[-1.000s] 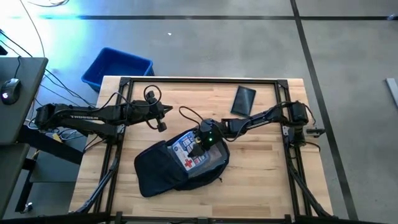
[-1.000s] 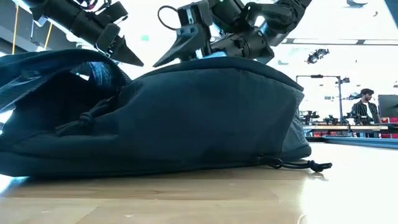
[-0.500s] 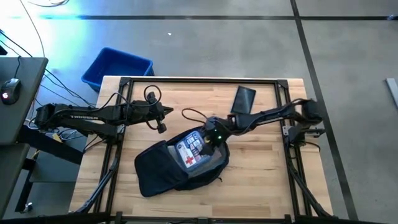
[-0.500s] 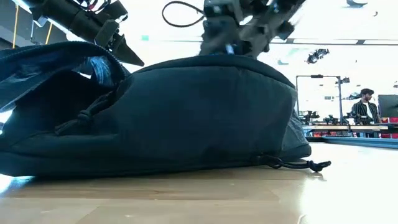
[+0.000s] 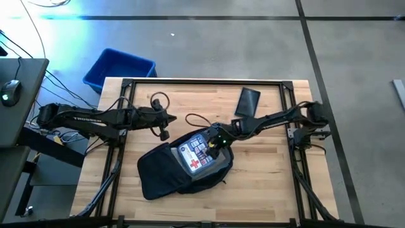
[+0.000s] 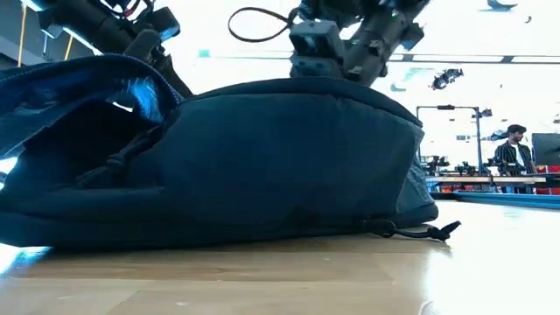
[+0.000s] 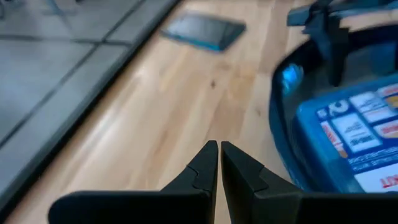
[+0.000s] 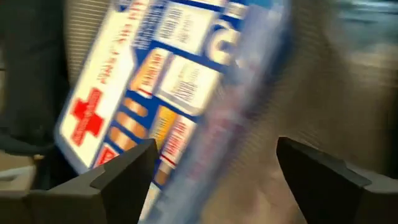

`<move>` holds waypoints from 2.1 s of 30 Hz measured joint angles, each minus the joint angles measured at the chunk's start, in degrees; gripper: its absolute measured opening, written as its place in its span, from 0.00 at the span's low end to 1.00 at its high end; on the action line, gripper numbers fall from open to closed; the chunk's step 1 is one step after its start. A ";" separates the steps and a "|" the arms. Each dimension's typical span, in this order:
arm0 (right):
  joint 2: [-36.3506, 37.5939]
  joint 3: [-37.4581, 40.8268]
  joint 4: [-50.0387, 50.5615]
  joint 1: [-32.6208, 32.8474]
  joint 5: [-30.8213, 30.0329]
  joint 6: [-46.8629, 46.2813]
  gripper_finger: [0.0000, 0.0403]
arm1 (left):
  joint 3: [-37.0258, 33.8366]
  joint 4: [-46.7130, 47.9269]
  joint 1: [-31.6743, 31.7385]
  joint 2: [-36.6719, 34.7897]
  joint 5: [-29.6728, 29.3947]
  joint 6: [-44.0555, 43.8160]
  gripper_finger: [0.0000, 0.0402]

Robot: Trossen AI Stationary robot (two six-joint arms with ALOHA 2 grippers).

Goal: Unpack backpack
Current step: Put the blue first aid kit in the black backpack

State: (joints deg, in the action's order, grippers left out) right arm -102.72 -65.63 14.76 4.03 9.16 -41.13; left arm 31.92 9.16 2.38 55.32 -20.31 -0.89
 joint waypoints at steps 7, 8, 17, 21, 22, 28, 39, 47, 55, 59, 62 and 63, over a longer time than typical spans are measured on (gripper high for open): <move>-1.85 -0.04 -9.22 0.41 2.65 2.15 0.76 | 3.22 -1.37 -5.44 2.94 -10.63 2.44 0.00; -1.90 -0.04 -8.56 0.37 1.89 2.48 0.76 | 4.56 1.93 -6.88 2.37 -9.95 1.70 0.00; -1.92 -0.02 -6.56 0.41 -0.15 6.93 0.76 | 9.16 24.24 -27.99 1.01 19.15 -7.13 0.00; -1.93 -0.02 -6.77 0.37 -2.42 8.02 0.76 | 10.81 24.15 -39.34 3.05 9.46 -6.58 0.05; -1.94 -0.02 -6.94 0.37 -2.55 8.00 0.76 | 11.72 23.91 -40.78 3.72 7.14 -7.12 0.08; -2.02 -0.02 -7.25 0.37 -0.26 7.74 0.76 | 14.27 23.87 -41.78 9.42 3.38 -5.90 0.30; -4.17 -0.02 -7.73 0.51 1.70 7.65 0.76 | 15.03 25.76 -37.21 22.50 9.40 0.21 0.51; -4.35 -0.02 -9.09 2.17 2.87 8.18 0.76 | 16.31 24.98 -35.65 23.90 0.27 5.64 0.04; -4.43 0.00 -11.81 3.35 0.71 8.66 0.76 | 16.28 13.55 -35.54 23.77 -9.87 13.31 0.00; -4.43 0.00 -13.73 3.52 0.31 9.19 0.76 | 16.31 7.71 -35.33 23.77 -14.18 16.59 0.00; -4.70 0.00 -16.06 3.52 0.34 10.32 0.76 | 16.31 4.74 -35.33 23.75 -17.45 19.54 0.00; -5.12 -0.01 -17.43 3.52 0.52 10.47 0.76 | 16.31 3.92 -35.25 23.75 -18.26 20.14 0.00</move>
State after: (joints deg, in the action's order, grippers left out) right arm -107.84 -65.64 -2.67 7.55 9.68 -30.65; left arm 48.23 13.08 -32.87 79.07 -38.57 19.25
